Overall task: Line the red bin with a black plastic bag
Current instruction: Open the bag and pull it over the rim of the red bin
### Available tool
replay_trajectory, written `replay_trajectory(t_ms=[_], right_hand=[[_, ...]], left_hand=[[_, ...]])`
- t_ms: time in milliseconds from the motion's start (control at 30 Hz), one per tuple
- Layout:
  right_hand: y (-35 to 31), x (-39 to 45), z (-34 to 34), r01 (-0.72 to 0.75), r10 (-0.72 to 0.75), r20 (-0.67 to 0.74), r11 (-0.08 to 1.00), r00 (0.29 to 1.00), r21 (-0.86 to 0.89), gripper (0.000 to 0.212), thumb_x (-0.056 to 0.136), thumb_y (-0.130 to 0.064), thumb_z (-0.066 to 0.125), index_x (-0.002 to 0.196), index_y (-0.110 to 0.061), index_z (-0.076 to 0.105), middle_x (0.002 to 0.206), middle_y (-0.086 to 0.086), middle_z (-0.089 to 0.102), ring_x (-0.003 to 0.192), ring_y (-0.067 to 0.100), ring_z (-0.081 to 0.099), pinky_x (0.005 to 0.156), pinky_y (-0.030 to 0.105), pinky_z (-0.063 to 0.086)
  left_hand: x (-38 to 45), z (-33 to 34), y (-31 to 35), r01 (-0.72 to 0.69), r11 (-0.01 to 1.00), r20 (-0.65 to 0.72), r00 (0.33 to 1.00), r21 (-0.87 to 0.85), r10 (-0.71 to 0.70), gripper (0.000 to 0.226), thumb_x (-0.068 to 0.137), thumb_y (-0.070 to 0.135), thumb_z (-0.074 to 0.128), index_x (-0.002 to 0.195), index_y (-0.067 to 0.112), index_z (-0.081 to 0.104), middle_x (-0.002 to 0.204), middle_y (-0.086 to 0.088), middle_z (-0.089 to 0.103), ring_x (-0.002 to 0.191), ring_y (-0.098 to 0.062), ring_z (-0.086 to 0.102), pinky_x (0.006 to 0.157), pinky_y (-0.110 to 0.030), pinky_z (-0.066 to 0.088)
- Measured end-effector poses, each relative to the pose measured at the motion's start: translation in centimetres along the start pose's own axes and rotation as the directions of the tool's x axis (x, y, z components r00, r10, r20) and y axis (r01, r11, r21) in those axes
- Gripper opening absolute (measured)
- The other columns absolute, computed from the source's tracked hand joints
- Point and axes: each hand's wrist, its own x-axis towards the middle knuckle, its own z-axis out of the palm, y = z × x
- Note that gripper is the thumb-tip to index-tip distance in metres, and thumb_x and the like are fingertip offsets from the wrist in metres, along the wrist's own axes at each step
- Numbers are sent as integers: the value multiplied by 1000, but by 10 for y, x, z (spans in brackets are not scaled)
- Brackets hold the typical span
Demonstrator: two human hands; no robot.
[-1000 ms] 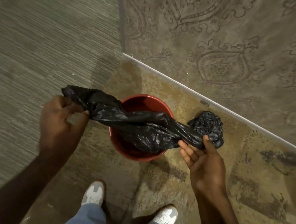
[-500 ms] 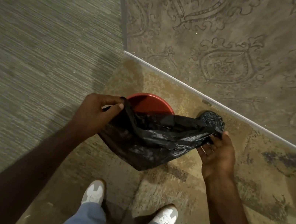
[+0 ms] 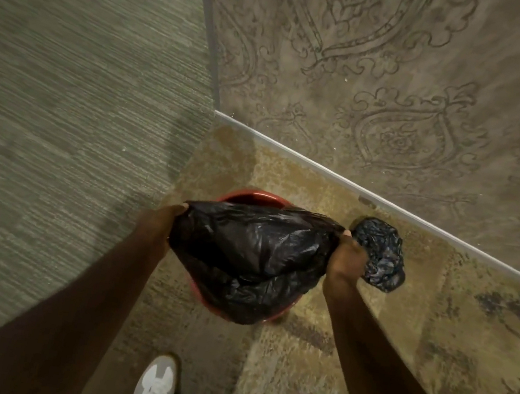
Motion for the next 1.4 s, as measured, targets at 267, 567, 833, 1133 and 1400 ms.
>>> replay_trajectory(t_ms=[267,567,833,1133,1400], right_hand=[[17,62,46,256,-193,246,932,950,-258,46,97,-3,49,143,-6,55,141,14,61,131,26,57,116,40,41],[45,105,67,353,-152,431,827,890,-438,60,99,-8,48,157,-14,32,156,11,46,141,29,47,119,36,34],[52,124,70,263,-149,245,795,958,-546,30,95,-11,54,119,-9,73,121,18,72,115,35,65,91,28,46],[76,122,51,156,54,253,658,966,-737,33,99,-13,50,123,1,67,125,21,67,118,35,63,76,28,47],[113,83,9,115,-29,290,952,957,-283,40,94,-7,65,134,-3,61,128,15,68,108,25,69,85,34,61]], left_hand=[[92,39,3,-317,919,86,949,236,305,33,99,2,47,124,6,69,116,-15,72,106,-29,70,99,-42,56],[144,54,-9,-505,718,239,862,478,447,36,100,1,46,128,7,67,133,-13,67,122,-24,62,108,-42,50],[151,60,-2,-611,743,265,790,271,553,39,92,-15,36,98,-3,73,105,-21,72,98,-36,71,93,-47,59],[189,45,-13,-524,-84,511,762,848,398,32,100,37,49,122,27,70,93,-2,58,81,-23,57,71,-32,42],[165,-18,-45,-628,-50,564,658,777,500,61,102,37,46,155,44,17,118,-14,58,95,-35,64,74,-40,53]])
